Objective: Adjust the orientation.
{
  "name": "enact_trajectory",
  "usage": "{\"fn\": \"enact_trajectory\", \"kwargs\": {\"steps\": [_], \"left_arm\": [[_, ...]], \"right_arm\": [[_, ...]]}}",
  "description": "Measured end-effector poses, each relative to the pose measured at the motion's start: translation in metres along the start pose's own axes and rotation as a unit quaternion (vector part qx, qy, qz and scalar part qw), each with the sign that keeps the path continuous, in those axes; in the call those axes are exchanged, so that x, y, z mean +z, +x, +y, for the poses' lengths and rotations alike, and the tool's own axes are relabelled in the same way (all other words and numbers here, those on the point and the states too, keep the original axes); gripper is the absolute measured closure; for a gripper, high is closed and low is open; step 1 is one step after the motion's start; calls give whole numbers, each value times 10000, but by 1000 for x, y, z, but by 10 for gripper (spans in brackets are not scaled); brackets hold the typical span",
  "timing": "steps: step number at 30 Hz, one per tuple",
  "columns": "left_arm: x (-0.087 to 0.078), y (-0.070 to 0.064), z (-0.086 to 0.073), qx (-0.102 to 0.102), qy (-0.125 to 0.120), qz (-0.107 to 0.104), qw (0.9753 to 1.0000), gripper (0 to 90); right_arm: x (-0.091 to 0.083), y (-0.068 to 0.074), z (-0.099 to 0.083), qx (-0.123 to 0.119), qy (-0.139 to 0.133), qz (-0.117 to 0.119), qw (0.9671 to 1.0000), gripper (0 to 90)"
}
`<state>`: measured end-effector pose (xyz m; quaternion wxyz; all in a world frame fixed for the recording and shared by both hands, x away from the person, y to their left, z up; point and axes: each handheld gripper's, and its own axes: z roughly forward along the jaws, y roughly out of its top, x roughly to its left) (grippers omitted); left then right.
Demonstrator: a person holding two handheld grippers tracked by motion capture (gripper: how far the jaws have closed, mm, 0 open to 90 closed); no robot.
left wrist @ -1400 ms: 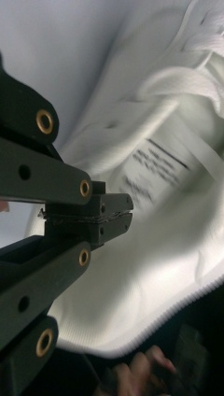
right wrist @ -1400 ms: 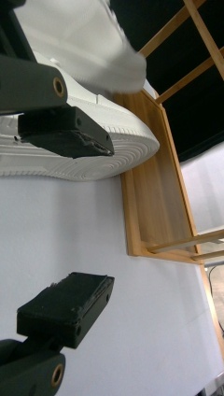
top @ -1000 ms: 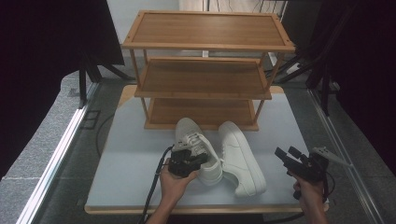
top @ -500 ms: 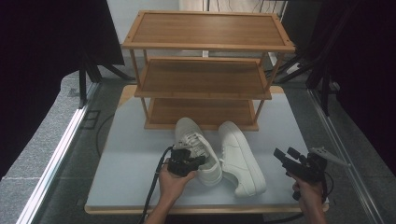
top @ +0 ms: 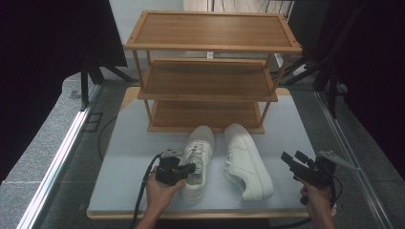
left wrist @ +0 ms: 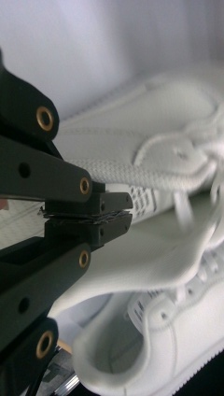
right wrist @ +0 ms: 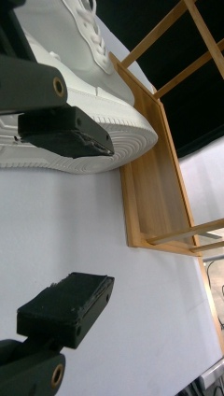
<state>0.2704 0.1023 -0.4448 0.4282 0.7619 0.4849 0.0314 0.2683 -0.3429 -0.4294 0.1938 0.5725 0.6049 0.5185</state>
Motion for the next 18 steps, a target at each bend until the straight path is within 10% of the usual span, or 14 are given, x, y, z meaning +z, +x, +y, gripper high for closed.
{"fn": "enact_trajectory", "kwargs": {"steps": [11, 18], "left_arm": [[-25, 24, -5, -109, -245, -239, 9994, 870], [-41, 10, -10, 384, -825, -553, 9943, 599]], "right_arm": [[3, 1, -2, 7, 47, -22, 10000, 307], [5, 4, -2, -50, 60, 58, 10000, 307]]}}
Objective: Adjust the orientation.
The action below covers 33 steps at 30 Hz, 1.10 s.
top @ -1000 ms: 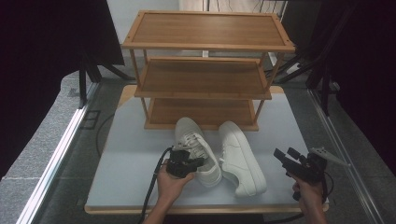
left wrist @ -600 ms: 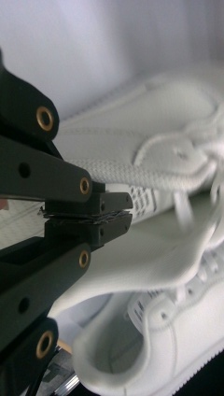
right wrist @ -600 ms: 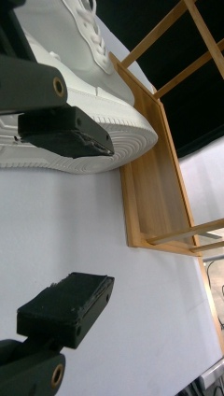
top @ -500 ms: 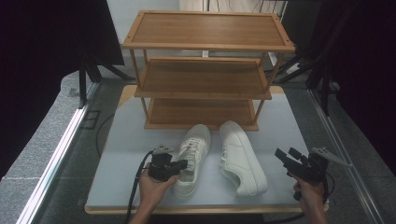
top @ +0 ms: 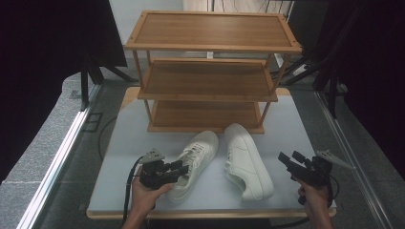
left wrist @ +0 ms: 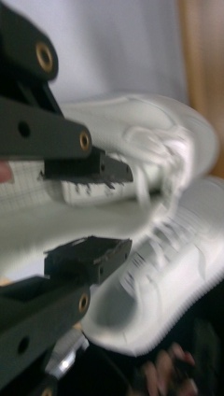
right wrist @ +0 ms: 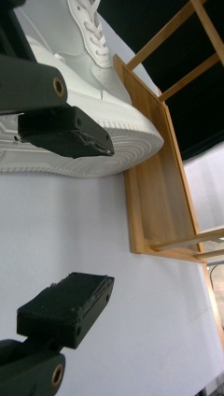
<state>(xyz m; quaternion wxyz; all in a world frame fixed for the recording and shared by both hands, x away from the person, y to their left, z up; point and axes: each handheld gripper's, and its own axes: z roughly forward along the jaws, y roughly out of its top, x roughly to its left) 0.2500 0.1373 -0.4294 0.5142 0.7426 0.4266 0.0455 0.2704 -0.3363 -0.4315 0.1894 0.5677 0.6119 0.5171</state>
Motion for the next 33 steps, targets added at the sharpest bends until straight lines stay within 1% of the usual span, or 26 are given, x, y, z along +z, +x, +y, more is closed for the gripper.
{"fn": "enact_trajectory", "kwargs": {"steps": [1, 2, 3, 4, 7, 8, 9, 10, 11, 12, 13, 14, 15, 17, 18, 19, 20, 21, 22, 23, 25, 26, 28, 29, 30, 33], "left_arm": [[0, 0, 0, 0, 0, 0, 10000, 578], [-7, -3, -1, 29, -207, 28, 9998, 562], [-16, -7, -2, 81, -527, 38, 9986, 562], [-26, -9, -2, 95, -684, 42, 9976, 537], [-34, -6, -1, 164, -667, 92, 9976, 462], [-43, 0, -5, -40, -825, 116, 9965, 451], [-43, 0, -5, -40, -825, 116, 9965, 440], [-45, 7, -10, -161, -802, 172, 9965, 429], [-45, 7, -10, -161, -802, 172, 9965, 423], [-47, 14, -13, -327, -787, 237, 9961, 416], [-47, 14, -13, -327, -787, 237, 9961, 407], [-47, 16, -13, -380, -812, 198, 9958, 407], [-48, 17, -13, -415, -864, 175, 9952, 399], [-48, 18, -12, -415, -868, 157, 9952, 393], [-48, 20, -13, -478, -871, 152, 9949, 392], [-48, 20, -13, -478, -871, 152, 9949, 391], [-47, 22, -14, -541, -822, 151, 9950, 390], [-47, 22, -14, -541, -822, 151, 9950, 390], [-47, 24, -16, -597, -768, 169, 9951, 390], [-47, 24, -16, -597, -768, 169, 9951, 390], [-47, 26, -16, -619, -755, 206, 9950, 390], [-46, 26, -15, -631, -748, 211, 9950, 391], [-45, 27, -15, -665, -733, 204, 9949, 391], [-45, 27, -15, -665, -733, 204, 9949, 390], [-43, 28, -15, -689, -687, 200, 9950, 391], [-41, 28, -16, -709, -645, 199, 9952, 391]], "right_arm": [[0, 0, 0, 0, 0, 0, 10000, 307], [1, 2, 2, -45, -17, 36, 10000, 307], [1, 2, 2, -45, -17, 36, 10000, 307], [3, 5, 4, -171, -37, 118, 9998, 307], [5, 10, 6, -275, 5, 204, 9994, 307], [7, 18, 7, -433, 26, 291, 9986, 313], [7, 25, 7, -562, 34, 353, 9978, 322], [6, 29, 7, -647, 41, 373, 9972, 340], [6, 29, 7, -647, 41, 373, 9972, 340], [3, 39, 6, -849, 54, 492, 9952, 380], [3, 39, 6, -849, 54, 492, 9952, 380], [0, 45, 4, -1004, 68, 538, 9935, 401], [-6, 55, 3, -1248, 131, 588, 9903, 459], [-8, 58, 2, -1321, 146, 602, 9893, 496], [-13, 67, 0, -1461, 222, 738, 9863, 572], [-13, 67, 0, -1461, 222, 738, 9863, 572], [-14, 78, -4, -1598, 326, 906, 9825, 643], [-14, 78, -4, -1598, 326, 906, 9825, 643], [-12, 92, -8, -1816, 483, 1060, 9764, 705], [-12, 92, -8, -1816, 483, 1060, 9764, 705], [-7, 106, -15, -1979, 690, 1194, 9705, 766], [-1, 118, -23, -2175, 894, 1287, 9634, 810], [5, 126, -32, -2365, 1075, 1299, 9569, 843], [5, 126, -32, -2365, 1075, 1299, 9569, 843], [10, 128, -40, -2513, 1200, 1189, 9530, 876], [14, 125, -45, -2503, 1290, 1120, 9530, 892]]}}
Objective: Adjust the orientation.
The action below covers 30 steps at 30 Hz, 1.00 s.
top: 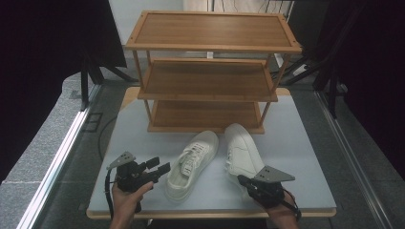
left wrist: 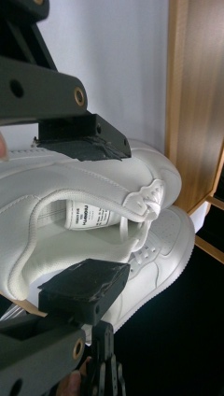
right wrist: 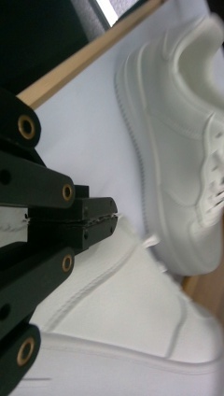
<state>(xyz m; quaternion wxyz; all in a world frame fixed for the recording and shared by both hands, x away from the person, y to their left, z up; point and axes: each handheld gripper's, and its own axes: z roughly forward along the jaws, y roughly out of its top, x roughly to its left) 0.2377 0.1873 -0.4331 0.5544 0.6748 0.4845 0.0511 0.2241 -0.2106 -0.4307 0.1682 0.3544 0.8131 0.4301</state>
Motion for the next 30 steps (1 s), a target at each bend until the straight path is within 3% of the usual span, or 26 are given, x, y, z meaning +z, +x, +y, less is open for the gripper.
{"fn": "enact_trajectory", "kwargs": {"steps": [1, 3, 14, 20, 30], "left_arm": [[1, 0, 0, -13, 5, -8, 10000, 391], [2, 0, 0, -28, 36, -28, 10000, 391], [6, -2, -2, -131, 143, -58, 9998, 392], [3, 0, -3, -240, 93, -49, 9997, 393], [4, -3, -2, -236, 94, -89, 9996, 394]], "right_arm": [[1, -2, -3, 52, 46, -77, 9999, 893], [-1, -7, -5, 201, -30, 46, 9998, 894], [-16, -19, -5, 330, -170, -38, 9993, 895], [-31, -38, -7, 610, -417, -101, 9972, 896], [-49, -62, -17, 854, -791, -547, 9917, 895]]}}
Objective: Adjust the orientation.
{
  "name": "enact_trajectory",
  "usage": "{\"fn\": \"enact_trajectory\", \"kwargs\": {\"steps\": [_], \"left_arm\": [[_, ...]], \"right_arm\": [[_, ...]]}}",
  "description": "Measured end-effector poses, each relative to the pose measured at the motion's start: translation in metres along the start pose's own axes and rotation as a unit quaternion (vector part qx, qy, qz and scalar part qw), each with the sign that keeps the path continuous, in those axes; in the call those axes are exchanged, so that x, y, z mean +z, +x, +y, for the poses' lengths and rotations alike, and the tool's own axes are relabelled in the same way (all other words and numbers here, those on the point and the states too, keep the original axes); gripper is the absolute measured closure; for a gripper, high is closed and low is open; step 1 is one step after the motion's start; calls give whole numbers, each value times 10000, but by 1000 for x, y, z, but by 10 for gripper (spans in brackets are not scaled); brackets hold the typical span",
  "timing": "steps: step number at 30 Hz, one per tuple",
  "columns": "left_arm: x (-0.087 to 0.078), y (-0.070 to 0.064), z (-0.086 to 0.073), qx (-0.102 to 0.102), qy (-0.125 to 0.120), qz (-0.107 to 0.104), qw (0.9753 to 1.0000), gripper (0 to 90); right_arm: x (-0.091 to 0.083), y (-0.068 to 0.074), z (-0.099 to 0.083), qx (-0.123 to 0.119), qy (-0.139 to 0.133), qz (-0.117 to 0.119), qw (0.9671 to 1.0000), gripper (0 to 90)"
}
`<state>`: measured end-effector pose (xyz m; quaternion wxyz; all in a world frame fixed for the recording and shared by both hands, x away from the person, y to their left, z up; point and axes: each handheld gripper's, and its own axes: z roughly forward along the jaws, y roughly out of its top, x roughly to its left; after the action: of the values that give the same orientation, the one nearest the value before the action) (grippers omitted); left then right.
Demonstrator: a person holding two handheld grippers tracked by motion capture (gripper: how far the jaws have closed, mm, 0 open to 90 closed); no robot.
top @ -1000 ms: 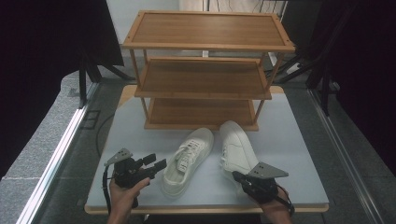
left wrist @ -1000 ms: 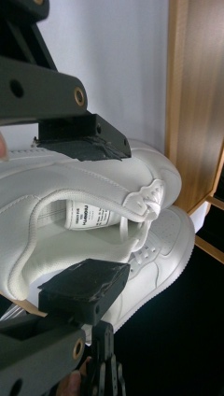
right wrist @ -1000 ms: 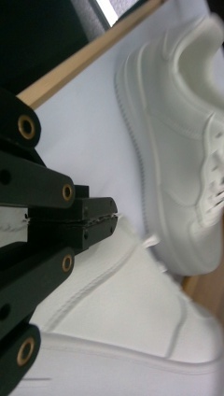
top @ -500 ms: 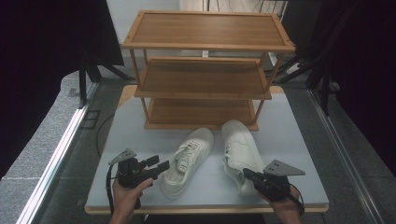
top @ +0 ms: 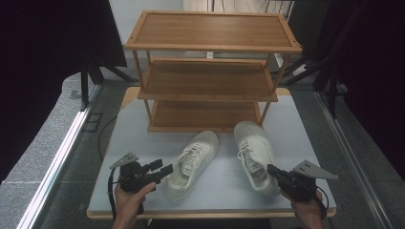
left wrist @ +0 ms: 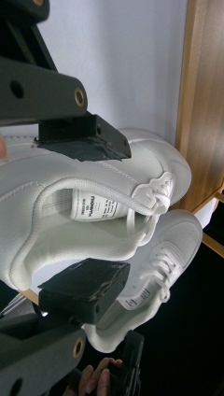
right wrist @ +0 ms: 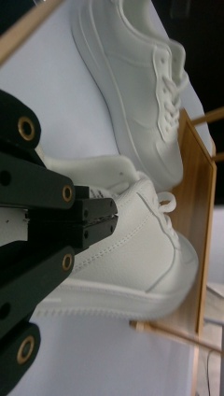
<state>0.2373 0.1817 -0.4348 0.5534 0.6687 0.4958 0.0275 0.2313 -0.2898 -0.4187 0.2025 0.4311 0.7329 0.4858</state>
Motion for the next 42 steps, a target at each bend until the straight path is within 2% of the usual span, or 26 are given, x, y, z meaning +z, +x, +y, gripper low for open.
{"fn": "enact_trajectory", "kwargs": {"steps": [1, 3, 4, 5, 6, 7, 8, 10, 11, 12, 13, 17, 19, 21, 22, 24, 26, 27, 28, 32, 34, 35, 37, 38, 39, 42], "left_arm": [[1, 0, 0, -6, 14, -9, 10000, 395], [3, 1, 0, -32, 21, -36, 10000, 395], [3, 1, 0, -32, 21, -36, 10000, 395], [5, 0, 0, -40, 62, -35, 10000, 396], [5, 0, 0, -40, 62, -35, 10000, 396], [7, 0, -1, -38, 93, -41, 9999, 396], [7, 0, -1, -38, 93, -41, 9999, 396], [7, -1, -1, -35, 95, -54, 9999, 396], [7, -1, 0, -24, 85, -69, 9999, 396], [7, -1, 0, -24, 85, -69, 9999, 396], [6, -1, 0, -30, 64, -69, 10000, 396], [5, 0, 0, -43, 55, -53, 10000, 396], [6, 2, -1, -60, 77, -44, 9999, 396], [7, 2, -1, -62, 81, -40, 9999, 397], [7, 2, -1, -81, 103, -59, 9999, 396], [8, 2, -1, -81, 106, -63, 9999, 396], [7, 2, -1, -90, 104, -80, 9999, 396], [6, 3, -1, -97, 86, -75, 9999, 396], [6, 3, -1, -97, 86, -75, 9999, 396], [5, 5, -1, -148, 52, -83, 9998, 396], [4, 7, -1, -179, 45, -77, 9998, 397], [3, 9, -2, -221, 32, -72, 9997, 396], [2, 12, -3, -241, 36, -55, 9997, 396], [2, 12, -3, -241, 36, -55, 9997, 396], [0, 15, -4, -271, 35, -29, 9996, 396], [-1, 16, -6, -314, 26, -11, 9995, 397]], "right_arm": [[-3, -7, -2, 95, -62, -168, 9998, 895], [-6, -17, -4, 207, -84, -198, 9996, 895], [-6, -17, -4, 207, -84, -198, 9996, 895], [-3, -24, -11, 244, -70, -462, 9986, 894], [-1, -30, -14, 336, 55, -355, 9988, 895], [1, -34, -19, 478, -43, -242, 9986, 895], [1, -34, -19, 478, -43, -242, 9986, 895], [1, -35, -20, 462, -180, -12, 9988, 894], [2, -29, -17, 195, -30, -200, 9996, 889], [2, -29, -17, 195, -30, -200, 9996, 889], [1, -23, -16, 76, 31, -284, 9996, 888], [-1, -16, -13, 110, 8, -267, 9996, 883], [2, 0, -10, -82, 150, -166, 9997, 878], [4, 4, -11, -151, 206, -136, 9996, 876], [10, 13, -15, -327, 382, -96, 9987, 873], [16, 17, -20, -466, 599, -245, 9968, 877], [18, 16, -23, -500, 651, -342, 9960, 891], [15, 12, -24, -351, 573, -228, 9975, 893], [15, 12, -24, -351, 573, -228, 9975, 893], [7, 6, -25, -364, 601, -388, 9968, 894], [2, 0, -28, -275, 605, -435, 9968, 894], [-5, -9, -31, -155, 609, -547, 9965, 894], [-11, -20, -34, -64, 638, -691, 9955, 894], [-11, -20, -34, -64, 638, -691, 9955, 894], [-16, -28, -37, 67, 624, -738, 9953, 894], [-19, -35, -38, 203, 576, -734, 9954, 893]]}}
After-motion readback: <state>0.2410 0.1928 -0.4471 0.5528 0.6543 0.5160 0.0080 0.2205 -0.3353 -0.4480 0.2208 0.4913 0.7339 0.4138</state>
